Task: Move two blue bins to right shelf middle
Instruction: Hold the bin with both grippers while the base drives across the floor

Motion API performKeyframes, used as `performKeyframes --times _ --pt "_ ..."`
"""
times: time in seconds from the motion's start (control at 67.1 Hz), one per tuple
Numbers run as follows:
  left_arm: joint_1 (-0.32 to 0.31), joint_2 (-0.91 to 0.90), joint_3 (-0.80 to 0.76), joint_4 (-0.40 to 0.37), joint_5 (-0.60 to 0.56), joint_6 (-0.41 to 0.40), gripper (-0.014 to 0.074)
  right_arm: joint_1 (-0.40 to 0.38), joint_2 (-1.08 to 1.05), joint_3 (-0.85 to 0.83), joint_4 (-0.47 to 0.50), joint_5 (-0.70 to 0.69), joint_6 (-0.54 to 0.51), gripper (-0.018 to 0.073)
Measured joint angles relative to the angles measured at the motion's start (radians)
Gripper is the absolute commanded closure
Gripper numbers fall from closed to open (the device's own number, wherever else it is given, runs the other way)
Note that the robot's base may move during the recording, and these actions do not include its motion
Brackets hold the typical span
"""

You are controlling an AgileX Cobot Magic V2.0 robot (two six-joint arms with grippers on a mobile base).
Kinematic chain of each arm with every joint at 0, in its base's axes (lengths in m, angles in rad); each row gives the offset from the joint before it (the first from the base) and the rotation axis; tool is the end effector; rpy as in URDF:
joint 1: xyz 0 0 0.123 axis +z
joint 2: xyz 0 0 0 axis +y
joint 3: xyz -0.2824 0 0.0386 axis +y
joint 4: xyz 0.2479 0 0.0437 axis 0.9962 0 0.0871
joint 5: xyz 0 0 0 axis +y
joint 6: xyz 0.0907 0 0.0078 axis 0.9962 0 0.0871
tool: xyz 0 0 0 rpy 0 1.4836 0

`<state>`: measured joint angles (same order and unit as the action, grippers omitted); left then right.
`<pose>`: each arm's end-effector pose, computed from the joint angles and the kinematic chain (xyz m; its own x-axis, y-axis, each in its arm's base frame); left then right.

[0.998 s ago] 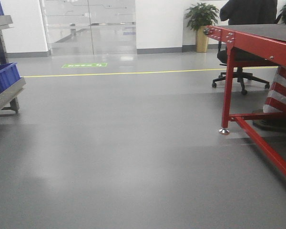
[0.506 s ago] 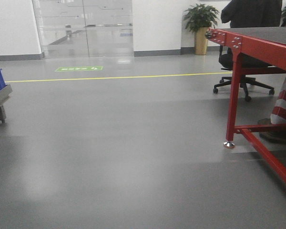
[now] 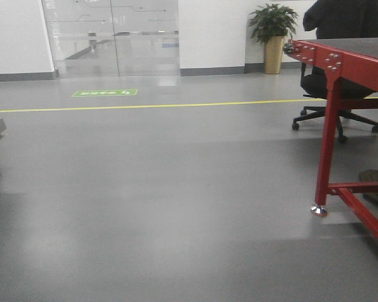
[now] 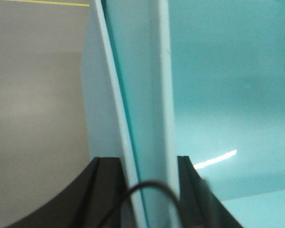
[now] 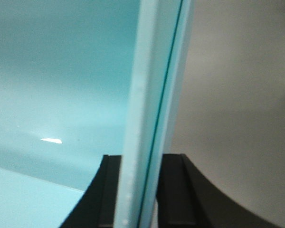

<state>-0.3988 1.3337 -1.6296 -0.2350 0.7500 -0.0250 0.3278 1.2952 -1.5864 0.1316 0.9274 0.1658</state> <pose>0.2523 -0.1220 0.4895 -0.4150 -0.0363 -0.9091 0.4476 0.8618 -0.2388 0.2455 0.0936 0.4713 -0.5743 0.0595 -0.8165 -0.2740 0.9258 0.2603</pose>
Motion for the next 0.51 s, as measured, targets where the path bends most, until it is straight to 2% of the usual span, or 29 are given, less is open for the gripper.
performKeyframes --times 0.506 --pt "0.000 0.000 0.000 0.000 -0.003 0.000 0.0707 0.000 0.000 0.000 0.000 -0.008 0.000 0.0713"
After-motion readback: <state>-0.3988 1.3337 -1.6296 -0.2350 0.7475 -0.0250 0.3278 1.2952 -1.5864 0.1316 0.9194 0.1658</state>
